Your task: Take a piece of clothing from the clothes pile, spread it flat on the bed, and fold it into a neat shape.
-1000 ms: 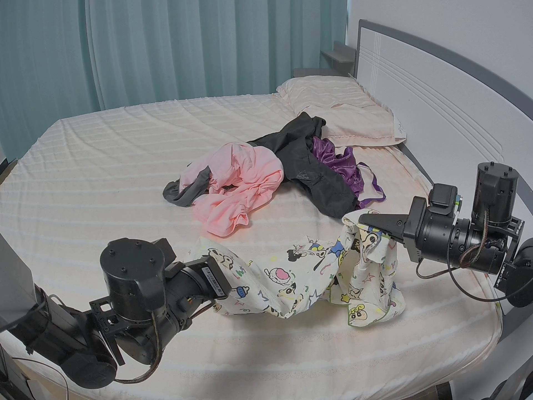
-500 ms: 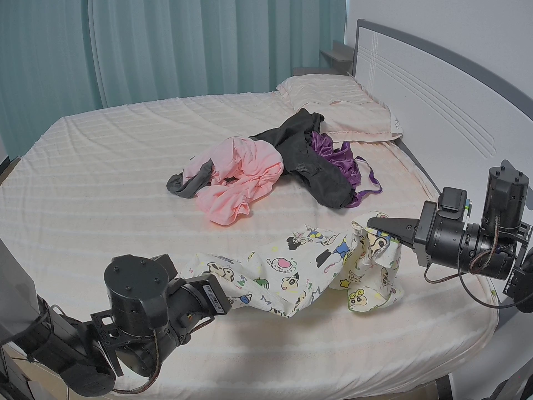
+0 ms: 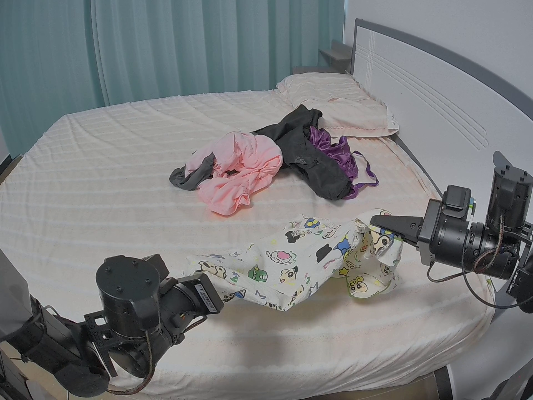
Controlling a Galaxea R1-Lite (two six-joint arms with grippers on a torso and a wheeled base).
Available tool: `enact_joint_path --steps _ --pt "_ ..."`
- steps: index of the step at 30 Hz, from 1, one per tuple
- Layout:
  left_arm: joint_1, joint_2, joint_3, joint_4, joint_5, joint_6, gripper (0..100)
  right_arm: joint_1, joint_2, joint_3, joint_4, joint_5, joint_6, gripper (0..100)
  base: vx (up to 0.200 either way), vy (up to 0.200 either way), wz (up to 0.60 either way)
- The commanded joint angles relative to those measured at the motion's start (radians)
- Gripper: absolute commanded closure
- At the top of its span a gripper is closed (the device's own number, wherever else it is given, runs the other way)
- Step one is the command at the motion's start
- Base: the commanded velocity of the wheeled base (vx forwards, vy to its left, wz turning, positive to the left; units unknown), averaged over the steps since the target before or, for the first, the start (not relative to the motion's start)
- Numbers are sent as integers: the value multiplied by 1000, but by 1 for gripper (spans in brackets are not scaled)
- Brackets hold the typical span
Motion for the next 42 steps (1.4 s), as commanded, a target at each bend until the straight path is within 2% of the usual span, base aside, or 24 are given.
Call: enact_joint_path --steps 1,16,23,42 --pt "9 -16 7 -5 1 0 100 0 -3 0 0 0 0 100 0 200 0" --pt "35 -59 7 -5 15 -1 100 4 -23 -20 -2 -1 -2 100 0 200 0" --pt "35 -67 9 -5 15 -1 100 11 -30 -39 -2 -31 -3 100 0 200 0" --pt "33 -120 13 -5 16 -1 100 14 -24 -66 -2 -29 -2 100 0 200 0"
